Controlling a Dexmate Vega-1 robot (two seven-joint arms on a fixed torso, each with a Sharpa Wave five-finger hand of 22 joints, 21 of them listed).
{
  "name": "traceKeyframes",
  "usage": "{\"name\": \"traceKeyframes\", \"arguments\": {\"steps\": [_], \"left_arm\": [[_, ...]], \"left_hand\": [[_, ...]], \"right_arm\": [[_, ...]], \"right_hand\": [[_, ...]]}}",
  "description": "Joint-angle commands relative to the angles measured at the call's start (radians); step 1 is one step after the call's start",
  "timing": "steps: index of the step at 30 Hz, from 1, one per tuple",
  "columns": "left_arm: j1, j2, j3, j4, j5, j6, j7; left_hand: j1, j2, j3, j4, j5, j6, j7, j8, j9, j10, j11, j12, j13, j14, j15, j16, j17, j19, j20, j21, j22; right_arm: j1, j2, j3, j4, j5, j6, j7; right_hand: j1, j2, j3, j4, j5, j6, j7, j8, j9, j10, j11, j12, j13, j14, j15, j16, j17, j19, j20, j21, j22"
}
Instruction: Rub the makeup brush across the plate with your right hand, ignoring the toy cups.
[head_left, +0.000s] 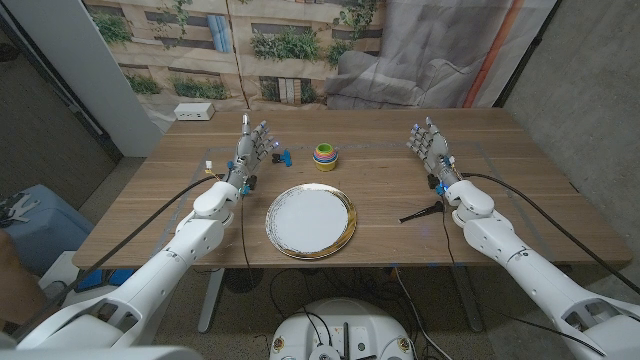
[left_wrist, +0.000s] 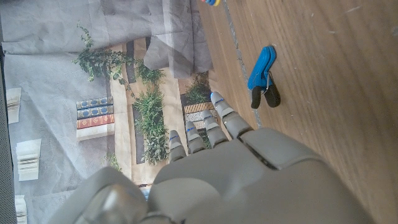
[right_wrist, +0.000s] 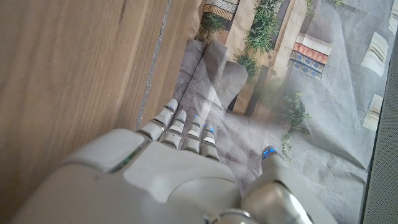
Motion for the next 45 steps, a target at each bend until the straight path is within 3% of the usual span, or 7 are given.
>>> {"name": "traceKeyframes", "arguments": {"steps": [1, 15, 23, 45], "left_arm": [[0.000, 0.000, 0.000, 0.000, -0.001, 0.000, 0.000], [0.000, 0.001, 0.000, 0.000, -0.001, 0.001, -0.002], [0.000, 0.001, 0.000, -0.001, -0.001, 0.001, -0.002], [0.000, 0.001, 0.000, -0.001, -0.001, 0.001, -0.002]], "left_hand": [[-0.001, 0.014, -0.001, 0.006, 0.004, -0.001, -0.008, 0.008, 0.002, 0.000, -0.011, 0.007, 0.002, 0.007, -0.014, 0.007, 0.002, 0.008, -0.001, 0.006, 0.004], [-0.001, 0.014, -0.001, 0.006, 0.004, -0.001, -0.008, 0.008, 0.002, 0.001, -0.011, 0.007, 0.002, 0.007, -0.013, 0.007, 0.002, 0.008, 0.000, 0.006, 0.004], [-0.001, 0.014, -0.001, 0.006, 0.004, -0.001, -0.008, 0.008, 0.002, 0.001, -0.010, 0.007, 0.002, 0.008, -0.013, 0.007, 0.002, 0.008, 0.000, 0.006, 0.004], [-0.001, 0.014, -0.001, 0.006, 0.004, -0.001, -0.008, 0.008, 0.002, 0.000, -0.010, 0.007, 0.002, 0.008, -0.013, 0.007, 0.002, 0.008, -0.001, 0.006, 0.004]], "right_arm": [[-0.039, -0.008, 0.000, -0.029, -0.025, 0.042, -0.019], [-0.110, -0.090, 0.013, -0.133, -0.079, 0.048, -0.038], [-0.145, -0.171, 0.010, -0.207, -0.182, 0.040, -0.065], [-0.183, -0.285, 0.001, -0.269, -0.486, 0.066, -0.171]], "right_hand": [[0.005, 0.001, 0.007, -0.001, 0.006, 0.001, 0.001, 0.006, 0.002, 0.004, 0.000, 0.005, 0.001, 0.006, 0.000, 0.006, -0.002, -0.002, -0.008, -0.005, 0.003], [0.007, 0.002, 0.010, -0.007, 0.007, -0.004, 0.001, 0.005, 0.002, 0.003, 0.000, 0.005, 0.000, 0.003, -0.002, 0.005, -0.014, -0.004, -0.011, -0.016, 0.003], [0.014, 0.001, 0.014, -0.017, 0.007, -0.007, 0.001, 0.005, 0.002, 0.005, -0.002, 0.006, -0.001, 0.007, -0.006, 0.006, -0.024, 0.009, -0.017, -0.020, 0.003], [0.041, 0.007, 0.027, -0.046, 0.007, -0.003, -0.009, 0.008, 0.002, 0.011, -0.011, 0.007, -0.001, 0.014, -0.008, 0.009, -0.049, 0.027, -0.013, -0.035, 0.003]]}}
